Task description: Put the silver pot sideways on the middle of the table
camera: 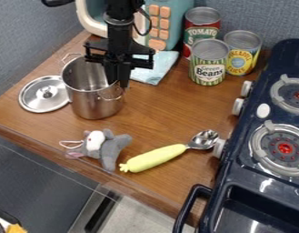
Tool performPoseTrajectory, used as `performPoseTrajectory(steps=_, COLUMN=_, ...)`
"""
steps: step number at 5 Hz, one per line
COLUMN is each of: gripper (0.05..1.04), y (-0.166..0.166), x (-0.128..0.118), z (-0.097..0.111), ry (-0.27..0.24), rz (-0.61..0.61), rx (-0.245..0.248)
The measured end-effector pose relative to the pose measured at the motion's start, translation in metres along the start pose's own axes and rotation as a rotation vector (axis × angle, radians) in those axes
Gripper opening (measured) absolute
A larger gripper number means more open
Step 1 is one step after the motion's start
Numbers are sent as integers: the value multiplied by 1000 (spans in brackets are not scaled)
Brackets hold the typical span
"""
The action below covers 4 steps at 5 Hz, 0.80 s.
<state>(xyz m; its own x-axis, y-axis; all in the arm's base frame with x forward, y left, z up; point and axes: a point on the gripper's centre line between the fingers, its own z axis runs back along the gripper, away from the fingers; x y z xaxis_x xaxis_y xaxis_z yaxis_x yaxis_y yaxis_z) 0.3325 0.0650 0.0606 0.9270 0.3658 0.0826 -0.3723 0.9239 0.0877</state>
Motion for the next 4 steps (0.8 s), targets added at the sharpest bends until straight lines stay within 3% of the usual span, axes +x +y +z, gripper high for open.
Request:
performPoseTrajectory(steps=1, gripper=71, y=0, x=-5, z=-1, ry=24, rz=-27, rx=9)
performPoseTrajectory(steps=2, gripper=64, y=1, x=-13, z=7, ry=59, rz=-69, rx=3)
performPoseTrajectory(steps=3, gripper=62, y=-1, x=-20, z=31, ry=56, rz=-102, rx=-32)
performPoseTrajectory(steps=4, gripper=58, y=-8, x=-30, z=42, ry=91, rz=-123, rx=-70)
